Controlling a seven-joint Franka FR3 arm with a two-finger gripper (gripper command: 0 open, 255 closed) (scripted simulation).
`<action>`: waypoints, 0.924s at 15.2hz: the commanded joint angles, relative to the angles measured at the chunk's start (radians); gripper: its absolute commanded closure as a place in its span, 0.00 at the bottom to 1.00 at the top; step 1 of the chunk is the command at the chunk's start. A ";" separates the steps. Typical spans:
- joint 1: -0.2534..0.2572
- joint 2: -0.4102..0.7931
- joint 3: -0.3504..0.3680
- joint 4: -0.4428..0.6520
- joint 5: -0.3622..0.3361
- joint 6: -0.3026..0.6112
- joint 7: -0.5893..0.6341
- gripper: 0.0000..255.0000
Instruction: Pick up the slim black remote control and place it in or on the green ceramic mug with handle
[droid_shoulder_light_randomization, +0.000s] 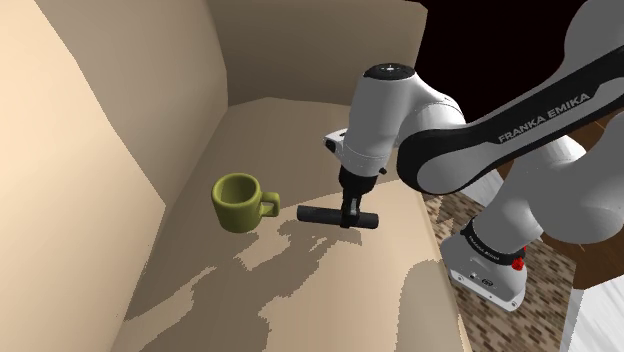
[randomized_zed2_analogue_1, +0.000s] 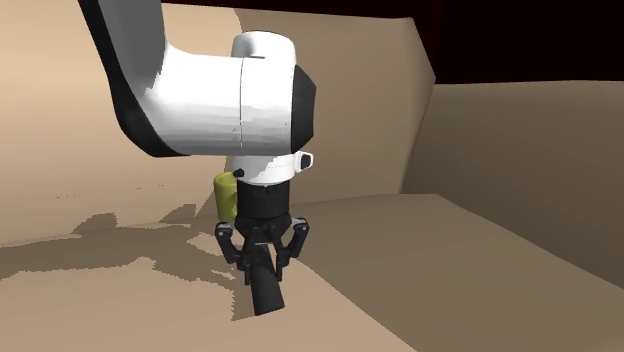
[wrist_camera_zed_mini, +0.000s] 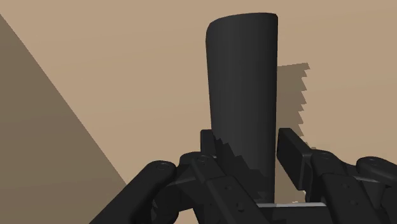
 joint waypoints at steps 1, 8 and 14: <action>0.002 0.003 0.003 -0.001 0.001 0.000 0.000 1.00; 0.003 -0.011 0.000 0.003 0.002 -0.018 0.000 1.00; 0.004 -0.080 -0.012 0.038 -0.002 -0.122 0.002 1.00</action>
